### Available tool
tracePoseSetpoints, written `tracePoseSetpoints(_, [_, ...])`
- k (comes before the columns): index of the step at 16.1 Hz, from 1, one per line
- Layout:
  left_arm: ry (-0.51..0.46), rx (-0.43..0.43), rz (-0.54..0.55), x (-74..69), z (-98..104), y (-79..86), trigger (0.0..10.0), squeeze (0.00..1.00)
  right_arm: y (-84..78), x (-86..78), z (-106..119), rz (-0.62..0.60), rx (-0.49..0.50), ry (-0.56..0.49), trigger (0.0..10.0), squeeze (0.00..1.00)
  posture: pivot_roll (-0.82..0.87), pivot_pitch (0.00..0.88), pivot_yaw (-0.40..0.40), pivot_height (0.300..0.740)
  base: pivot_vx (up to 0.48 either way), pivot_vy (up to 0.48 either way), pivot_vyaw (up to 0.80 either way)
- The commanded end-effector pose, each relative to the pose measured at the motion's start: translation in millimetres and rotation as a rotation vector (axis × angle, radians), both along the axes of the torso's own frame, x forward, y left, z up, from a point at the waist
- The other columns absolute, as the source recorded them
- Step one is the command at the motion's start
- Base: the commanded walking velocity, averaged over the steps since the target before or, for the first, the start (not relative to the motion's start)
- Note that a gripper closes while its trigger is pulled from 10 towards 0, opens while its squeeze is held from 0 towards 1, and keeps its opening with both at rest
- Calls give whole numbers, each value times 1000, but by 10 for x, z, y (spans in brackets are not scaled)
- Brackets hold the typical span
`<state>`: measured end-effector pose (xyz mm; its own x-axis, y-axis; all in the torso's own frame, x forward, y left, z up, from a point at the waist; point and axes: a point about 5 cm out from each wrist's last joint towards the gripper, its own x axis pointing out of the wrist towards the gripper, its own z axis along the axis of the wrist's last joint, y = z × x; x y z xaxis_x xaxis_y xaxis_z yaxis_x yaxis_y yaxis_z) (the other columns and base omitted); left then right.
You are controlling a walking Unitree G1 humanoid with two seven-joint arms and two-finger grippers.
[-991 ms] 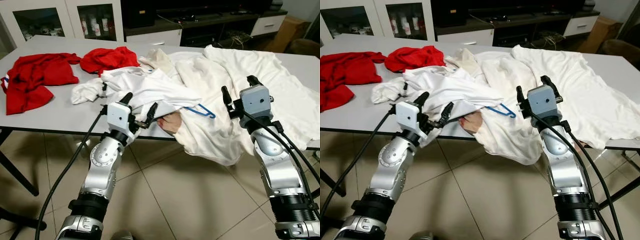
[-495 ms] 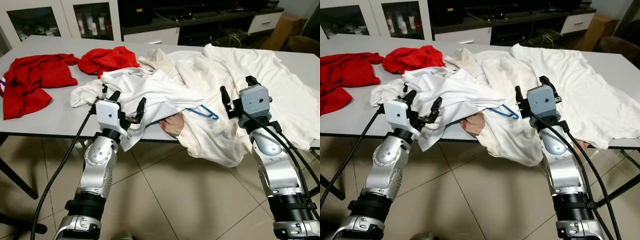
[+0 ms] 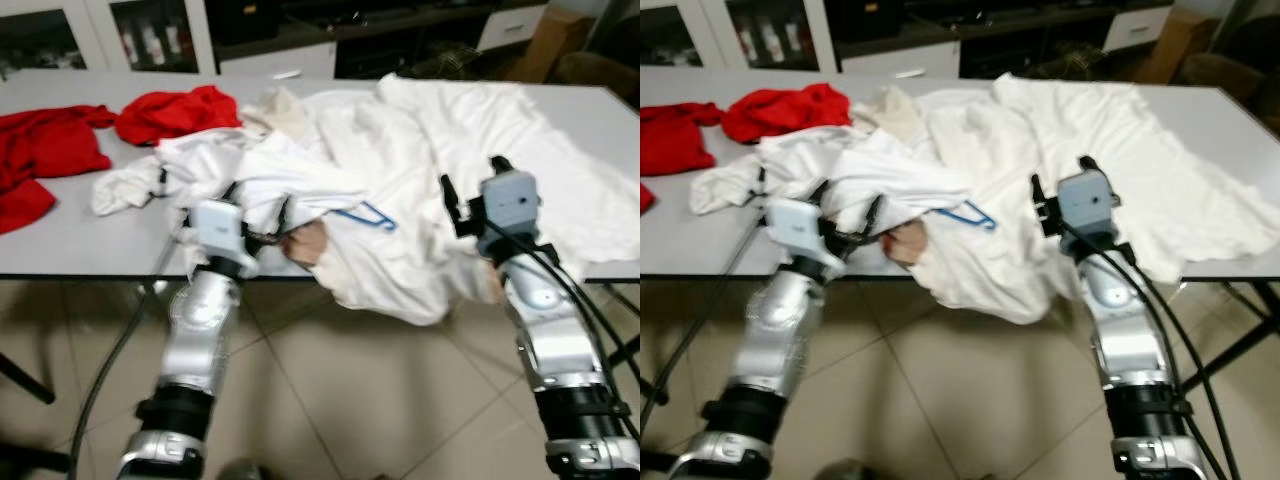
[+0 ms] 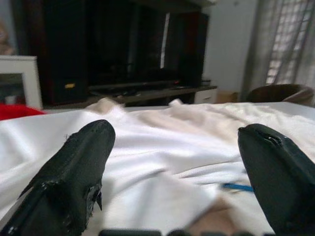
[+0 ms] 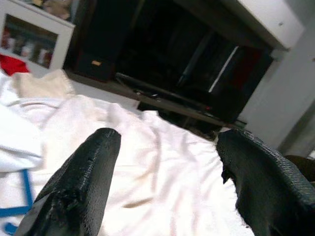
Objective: Hang hanger
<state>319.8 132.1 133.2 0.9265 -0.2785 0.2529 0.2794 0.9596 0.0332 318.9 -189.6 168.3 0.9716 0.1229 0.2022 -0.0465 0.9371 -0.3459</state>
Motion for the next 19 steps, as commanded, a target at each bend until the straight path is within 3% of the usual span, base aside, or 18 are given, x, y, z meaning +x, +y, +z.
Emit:
tracePoseSetpoints(1, [-9,10,19,25,46,64,10000,0,20,11,8,10,14,1,10000,0,170,3,-20,740,0,-480,0])
tracePoseSetpoints(4, [-7,7,20,31,47,62,10000,0,19,14,14,11,13,0,10000,0,170,3,-20,740,0,-385,0])
tracePoseSetpoints(19, [5,7,30,50,39,86,10000,0,38,28,6,44,6,15,10000,0,171,0,-19,740,0,0,0])
